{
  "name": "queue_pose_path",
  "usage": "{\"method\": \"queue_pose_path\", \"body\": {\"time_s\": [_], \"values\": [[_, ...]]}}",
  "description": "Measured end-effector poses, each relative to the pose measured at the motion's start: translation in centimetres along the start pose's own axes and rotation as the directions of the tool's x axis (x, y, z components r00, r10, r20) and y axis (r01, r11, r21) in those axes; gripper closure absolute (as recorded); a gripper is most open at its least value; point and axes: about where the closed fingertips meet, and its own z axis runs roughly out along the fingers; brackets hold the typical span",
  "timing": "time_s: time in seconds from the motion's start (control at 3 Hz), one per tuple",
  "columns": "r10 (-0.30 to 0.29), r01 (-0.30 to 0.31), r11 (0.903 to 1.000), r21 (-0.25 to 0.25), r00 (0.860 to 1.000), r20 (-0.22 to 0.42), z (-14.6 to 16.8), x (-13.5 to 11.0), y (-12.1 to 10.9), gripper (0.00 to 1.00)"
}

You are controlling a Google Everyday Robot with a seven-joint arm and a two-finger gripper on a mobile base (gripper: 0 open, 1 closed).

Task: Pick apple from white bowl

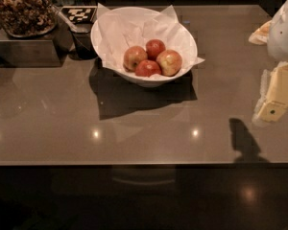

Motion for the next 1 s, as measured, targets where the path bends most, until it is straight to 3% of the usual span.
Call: {"method": "queue_pose_path", "body": {"time_s": [0.67,1.0], "values": [[0.006,-0.006,1.0,0.006,1.0,0.015,-0.1,-0.1,-0.3,0.0],[0.039,-0.047,0.9977,0.049,0.988,0.152,-0.5,-0.7,-3.6,0.0]]}}
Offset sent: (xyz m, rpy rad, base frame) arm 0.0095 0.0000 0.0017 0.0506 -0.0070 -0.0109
